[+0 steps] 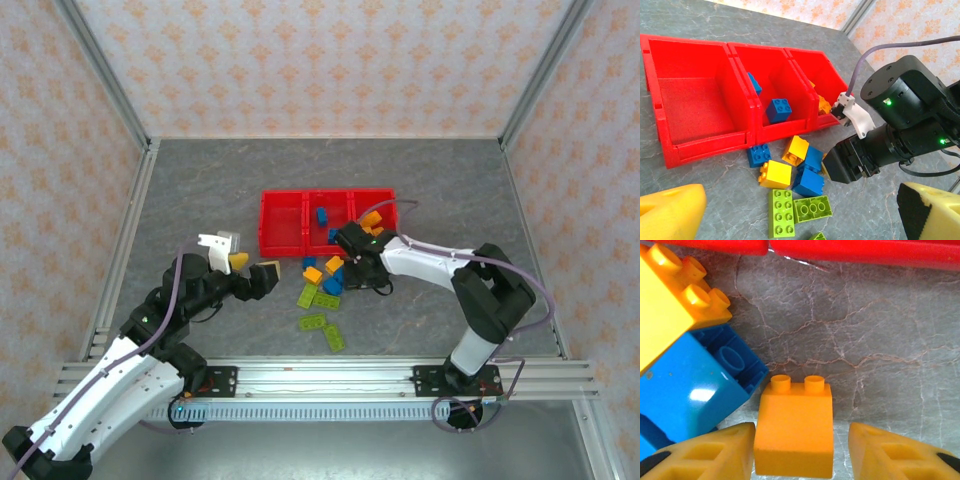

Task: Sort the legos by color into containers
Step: Pick up the lego from the center of the table.

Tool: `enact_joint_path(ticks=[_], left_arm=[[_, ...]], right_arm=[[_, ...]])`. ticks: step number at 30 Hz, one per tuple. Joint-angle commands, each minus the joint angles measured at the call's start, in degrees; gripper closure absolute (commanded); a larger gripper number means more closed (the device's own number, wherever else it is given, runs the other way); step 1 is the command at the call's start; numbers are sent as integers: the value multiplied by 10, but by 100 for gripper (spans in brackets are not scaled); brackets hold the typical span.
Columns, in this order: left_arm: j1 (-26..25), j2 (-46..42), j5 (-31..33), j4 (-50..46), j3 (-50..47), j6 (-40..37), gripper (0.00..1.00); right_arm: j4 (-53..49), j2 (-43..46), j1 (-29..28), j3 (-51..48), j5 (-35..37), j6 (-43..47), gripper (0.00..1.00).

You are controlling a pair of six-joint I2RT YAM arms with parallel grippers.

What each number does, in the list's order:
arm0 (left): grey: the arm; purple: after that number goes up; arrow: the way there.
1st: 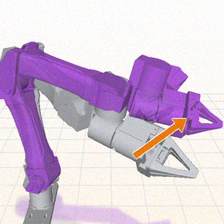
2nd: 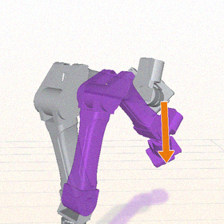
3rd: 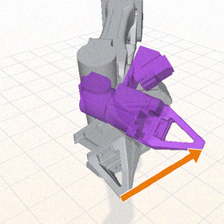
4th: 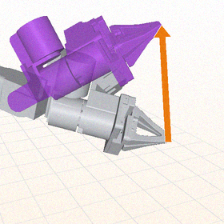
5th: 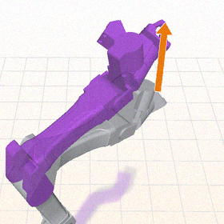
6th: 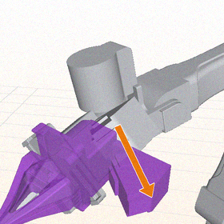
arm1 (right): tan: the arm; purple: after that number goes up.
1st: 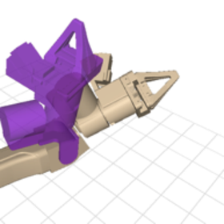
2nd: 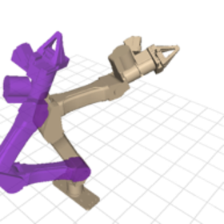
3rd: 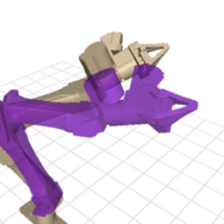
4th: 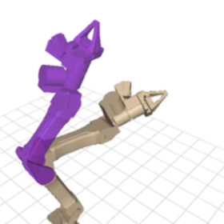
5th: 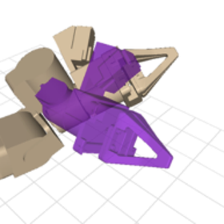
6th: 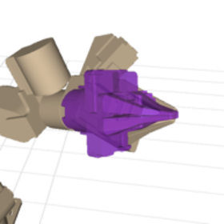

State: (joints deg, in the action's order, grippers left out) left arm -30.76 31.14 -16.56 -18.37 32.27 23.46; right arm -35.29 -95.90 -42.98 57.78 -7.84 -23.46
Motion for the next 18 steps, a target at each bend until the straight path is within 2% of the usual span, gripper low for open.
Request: enact_joint_path(ticks=[1,10,18], left_arm=[[-5,-2,-7,16,-1,-14,1],[-6,-3,-2,15,-1,-13,1],[-7,-5,8,13,-1,-12,1]], right_arm=[[2,-6,-3,12,27,2,53],[-22,10,-3,32,46,9,63],[-76,73,-1,109,116,19,63]])
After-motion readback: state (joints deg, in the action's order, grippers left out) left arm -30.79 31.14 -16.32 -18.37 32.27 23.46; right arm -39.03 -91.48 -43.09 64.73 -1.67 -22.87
